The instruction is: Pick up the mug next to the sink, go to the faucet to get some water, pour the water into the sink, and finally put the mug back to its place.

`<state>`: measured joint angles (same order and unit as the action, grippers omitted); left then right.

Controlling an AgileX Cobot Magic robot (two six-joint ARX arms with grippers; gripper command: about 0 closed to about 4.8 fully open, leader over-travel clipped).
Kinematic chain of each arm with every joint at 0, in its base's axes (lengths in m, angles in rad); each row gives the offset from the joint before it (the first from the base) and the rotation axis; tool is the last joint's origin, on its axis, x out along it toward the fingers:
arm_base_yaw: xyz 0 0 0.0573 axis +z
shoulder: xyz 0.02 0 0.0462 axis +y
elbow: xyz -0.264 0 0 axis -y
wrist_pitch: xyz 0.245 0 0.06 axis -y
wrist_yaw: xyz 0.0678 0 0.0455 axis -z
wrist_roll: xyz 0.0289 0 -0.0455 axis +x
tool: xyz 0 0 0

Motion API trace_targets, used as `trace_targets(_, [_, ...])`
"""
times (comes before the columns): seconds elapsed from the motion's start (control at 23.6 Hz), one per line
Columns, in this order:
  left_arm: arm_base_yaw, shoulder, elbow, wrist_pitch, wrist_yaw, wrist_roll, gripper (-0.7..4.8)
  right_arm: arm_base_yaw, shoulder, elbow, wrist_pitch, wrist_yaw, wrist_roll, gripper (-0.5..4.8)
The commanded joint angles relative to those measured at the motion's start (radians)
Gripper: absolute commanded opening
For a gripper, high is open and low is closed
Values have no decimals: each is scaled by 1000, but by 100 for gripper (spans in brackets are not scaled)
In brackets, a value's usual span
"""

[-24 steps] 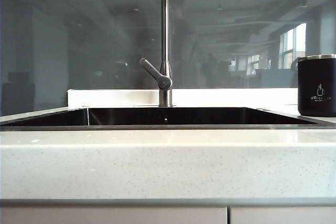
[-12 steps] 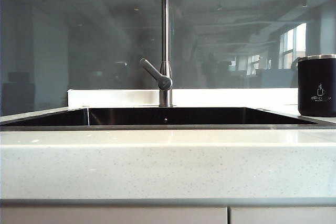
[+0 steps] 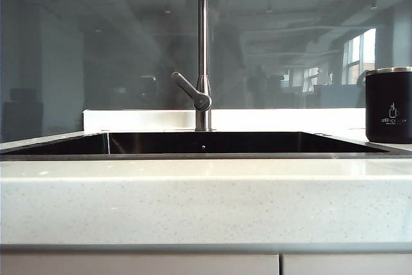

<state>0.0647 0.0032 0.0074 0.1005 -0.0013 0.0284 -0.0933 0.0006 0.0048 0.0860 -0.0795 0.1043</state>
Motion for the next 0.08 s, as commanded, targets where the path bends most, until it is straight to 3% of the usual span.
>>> trace_targets(0.04, [0, 0, 3, 4, 3, -2, -6, 0, -2, -3, 14, -1, -1, -5])
trace_targets(0.08, [0, 0, 3, 4, 3, -2, -6, 0, -2, -3, 14, -1, -1, -5])
